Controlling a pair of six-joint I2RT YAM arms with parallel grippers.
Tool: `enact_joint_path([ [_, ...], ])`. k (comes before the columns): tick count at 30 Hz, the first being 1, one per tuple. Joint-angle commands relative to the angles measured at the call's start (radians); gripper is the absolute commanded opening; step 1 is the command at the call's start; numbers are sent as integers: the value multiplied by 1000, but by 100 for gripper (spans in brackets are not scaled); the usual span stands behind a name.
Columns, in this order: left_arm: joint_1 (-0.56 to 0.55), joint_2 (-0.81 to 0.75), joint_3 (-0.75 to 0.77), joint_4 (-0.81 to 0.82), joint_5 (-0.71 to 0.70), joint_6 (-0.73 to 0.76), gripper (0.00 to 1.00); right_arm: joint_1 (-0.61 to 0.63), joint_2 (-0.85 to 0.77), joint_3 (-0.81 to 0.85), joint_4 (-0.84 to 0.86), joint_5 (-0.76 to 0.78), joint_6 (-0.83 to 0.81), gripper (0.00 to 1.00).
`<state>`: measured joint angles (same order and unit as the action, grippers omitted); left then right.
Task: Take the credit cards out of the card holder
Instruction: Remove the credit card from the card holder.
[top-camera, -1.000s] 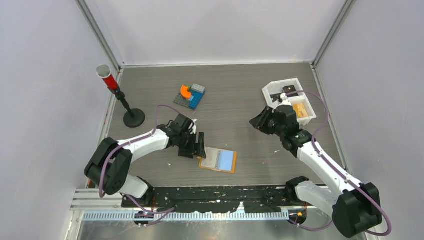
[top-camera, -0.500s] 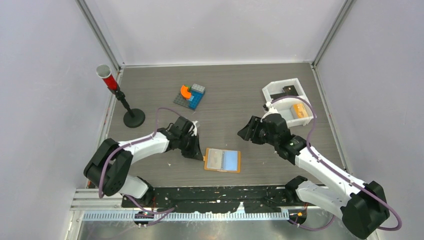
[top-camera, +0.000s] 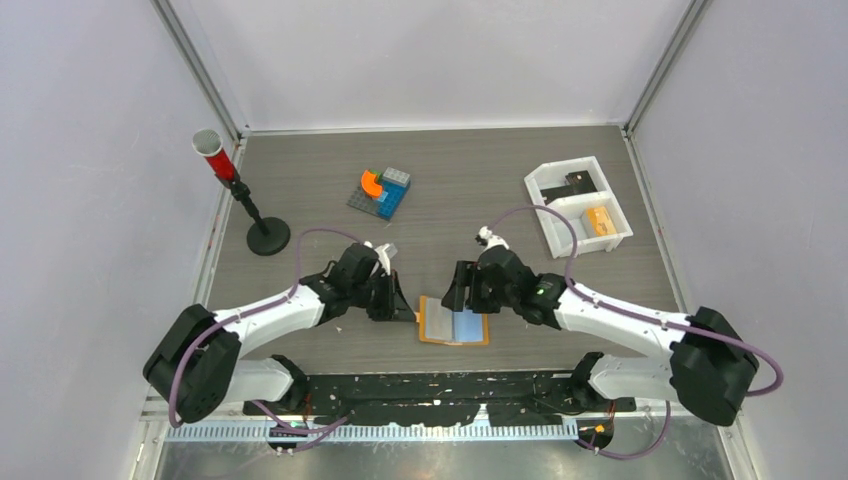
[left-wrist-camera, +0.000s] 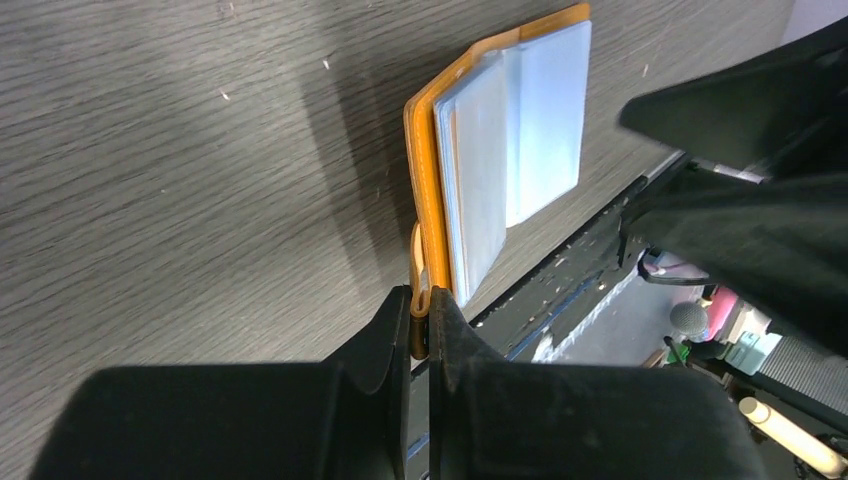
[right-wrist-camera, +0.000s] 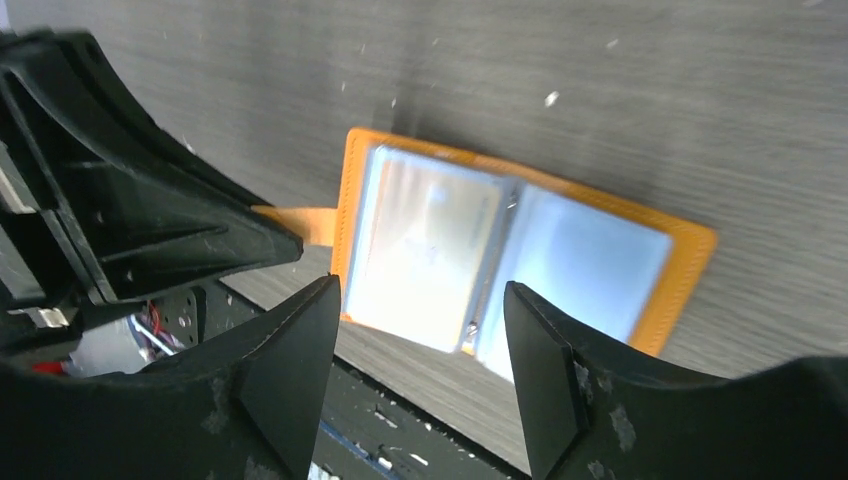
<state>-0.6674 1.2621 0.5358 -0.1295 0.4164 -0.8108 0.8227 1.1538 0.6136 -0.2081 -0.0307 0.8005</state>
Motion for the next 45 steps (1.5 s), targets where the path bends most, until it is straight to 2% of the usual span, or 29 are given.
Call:
enact_joint_path([
  [1,-3,-33,-5,79,22,-36,0,83,74,74,59,28,53,68],
  [5,-5,-49,-7,85,30,-43,0,150,134,99,66,77,71,68],
  [11,-6,-59,-11,83,29,-41,0,173,181,92,79,91,90,67],
  [23,-9,-72,-18,79,22,-44,0,173,226,58,104,101,102,55],
  [30,-9,-73,-19,73,21,-42,0,173,263,46,124,88,112,58],
  [45,-8,-77,-6,13,-27,10,0,173,201,23,27,173,109,54],
])
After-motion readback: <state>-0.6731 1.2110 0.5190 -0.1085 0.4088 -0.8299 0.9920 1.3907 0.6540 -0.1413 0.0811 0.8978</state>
